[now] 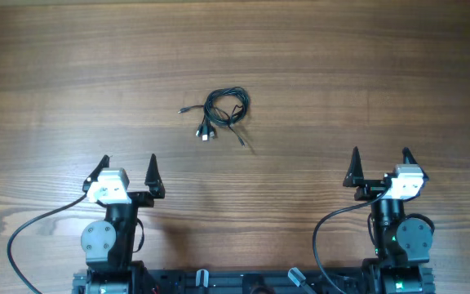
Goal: Untangle cables
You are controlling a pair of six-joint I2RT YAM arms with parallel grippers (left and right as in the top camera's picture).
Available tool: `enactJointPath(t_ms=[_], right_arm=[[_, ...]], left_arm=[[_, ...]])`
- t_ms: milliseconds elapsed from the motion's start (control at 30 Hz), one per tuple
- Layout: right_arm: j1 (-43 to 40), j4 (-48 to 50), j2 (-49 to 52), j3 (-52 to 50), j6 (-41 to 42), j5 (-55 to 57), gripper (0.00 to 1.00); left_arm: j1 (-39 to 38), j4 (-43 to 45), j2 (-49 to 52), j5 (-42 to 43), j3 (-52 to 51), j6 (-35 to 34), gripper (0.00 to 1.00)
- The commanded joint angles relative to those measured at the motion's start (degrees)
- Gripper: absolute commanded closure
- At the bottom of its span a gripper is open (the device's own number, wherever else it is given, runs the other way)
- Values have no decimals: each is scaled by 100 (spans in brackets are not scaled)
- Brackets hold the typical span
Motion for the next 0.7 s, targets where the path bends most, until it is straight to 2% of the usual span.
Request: enactJointPath(t_ms=[0,667], right_arm=[[-24,44,-59,-7,79,98,0],[-24,44,-61,-7,79,98,0]], left_arm=[[-28,-17,11,-55,-42,111,0],[-28,-17,11,-52,-42,111,0]])
